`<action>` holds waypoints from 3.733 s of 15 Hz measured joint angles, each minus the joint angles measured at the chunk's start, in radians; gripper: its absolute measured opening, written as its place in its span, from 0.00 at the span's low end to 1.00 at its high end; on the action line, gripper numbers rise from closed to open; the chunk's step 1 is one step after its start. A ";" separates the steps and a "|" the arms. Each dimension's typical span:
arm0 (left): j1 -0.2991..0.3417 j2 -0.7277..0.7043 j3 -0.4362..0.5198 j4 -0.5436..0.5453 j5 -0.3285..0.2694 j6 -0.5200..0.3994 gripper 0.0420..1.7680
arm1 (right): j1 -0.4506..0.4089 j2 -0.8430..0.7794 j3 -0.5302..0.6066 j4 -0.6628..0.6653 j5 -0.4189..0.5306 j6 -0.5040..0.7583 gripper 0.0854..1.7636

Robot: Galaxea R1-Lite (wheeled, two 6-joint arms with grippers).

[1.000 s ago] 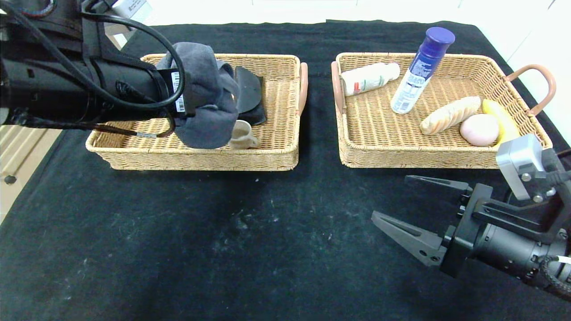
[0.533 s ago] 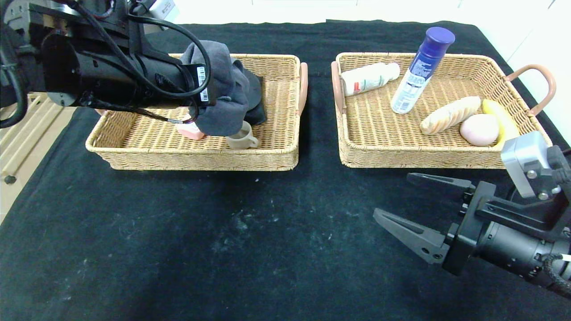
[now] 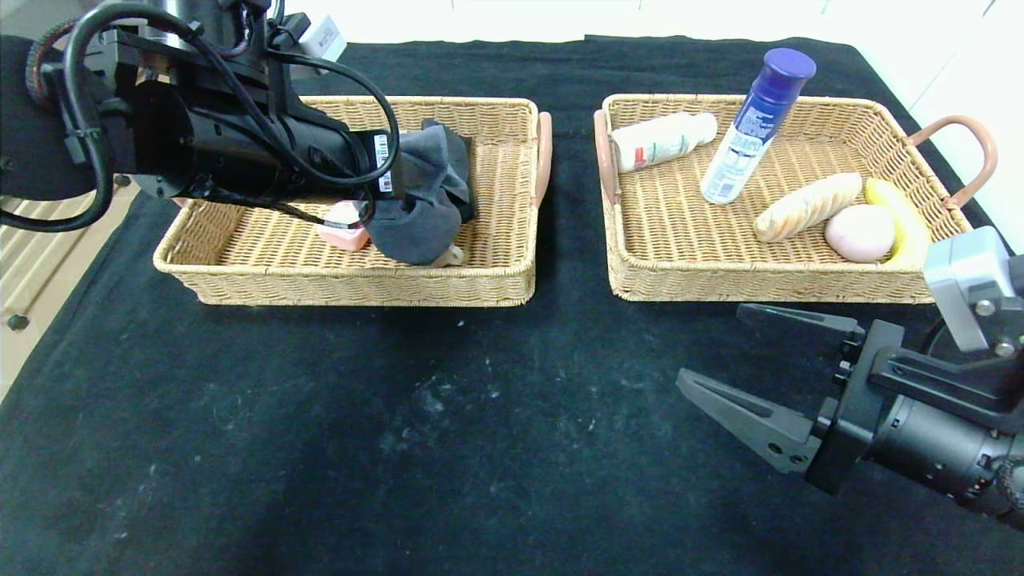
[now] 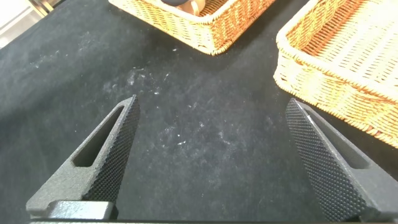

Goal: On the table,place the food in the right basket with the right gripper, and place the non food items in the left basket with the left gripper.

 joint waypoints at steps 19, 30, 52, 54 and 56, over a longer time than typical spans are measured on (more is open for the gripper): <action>0.022 -0.038 -0.045 0.255 0.086 0.086 0.93 | 0.017 -0.001 0.010 0.001 0.000 -0.001 0.97; -0.026 -0.342 0.199 0.316 0.085 0.087 0.96 | 0.024 -0.001 0.014 0.001 0.000 -0.001 0.97; 0.290 -1.320 0.736 0.465 -0.074 0.260 0.97 | -0.276 -0.666 -0.289 1.244 -0.149 -0.021 0.97; 0.355 -1.360 0.657 0.529 -0.158 0.260 0.97 | -0.342 -0.793 -0.361 1.409 -0.178 -0.020 0.97; 0.407 -1.396 0.601 0.593 -0.228 0.266 0.97 | -0.398 -0.909 -0.390 1.538 -0.185 -0.020 0.97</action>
